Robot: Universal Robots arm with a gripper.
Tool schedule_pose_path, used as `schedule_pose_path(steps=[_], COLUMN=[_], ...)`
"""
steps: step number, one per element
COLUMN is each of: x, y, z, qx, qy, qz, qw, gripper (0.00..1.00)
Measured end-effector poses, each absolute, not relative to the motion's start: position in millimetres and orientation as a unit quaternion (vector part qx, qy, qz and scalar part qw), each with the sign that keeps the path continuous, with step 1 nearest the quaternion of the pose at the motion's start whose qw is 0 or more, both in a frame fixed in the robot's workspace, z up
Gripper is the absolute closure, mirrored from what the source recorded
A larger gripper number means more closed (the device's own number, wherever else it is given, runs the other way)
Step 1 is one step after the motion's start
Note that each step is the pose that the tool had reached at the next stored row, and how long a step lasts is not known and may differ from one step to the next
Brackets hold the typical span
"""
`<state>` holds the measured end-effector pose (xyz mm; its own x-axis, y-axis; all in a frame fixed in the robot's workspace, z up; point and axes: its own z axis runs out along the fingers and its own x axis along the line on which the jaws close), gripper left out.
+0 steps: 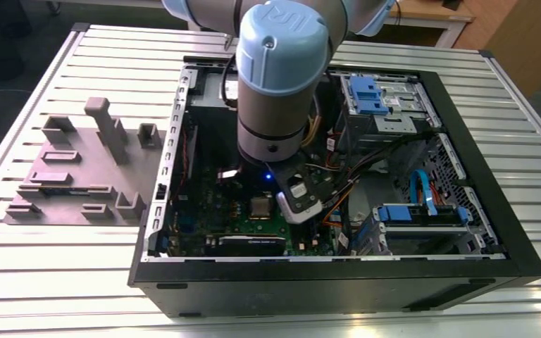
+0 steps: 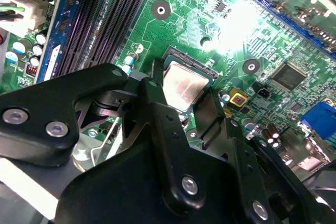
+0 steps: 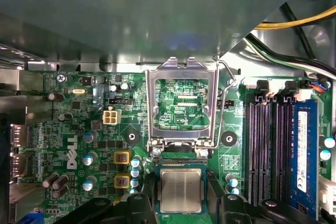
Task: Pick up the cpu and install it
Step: 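Place the cpu into insertion slot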
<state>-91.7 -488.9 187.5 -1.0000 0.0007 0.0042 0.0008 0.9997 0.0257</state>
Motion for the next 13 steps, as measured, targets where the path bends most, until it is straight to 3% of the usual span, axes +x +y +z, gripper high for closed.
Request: schedule_pose_path(steps=[13], x=[-92.6], y=[-489.7], z=[185.0], qx=[0.000], qy=[-1.000], qz=[-0.012], qw=[0.002], gripper=[0.53])
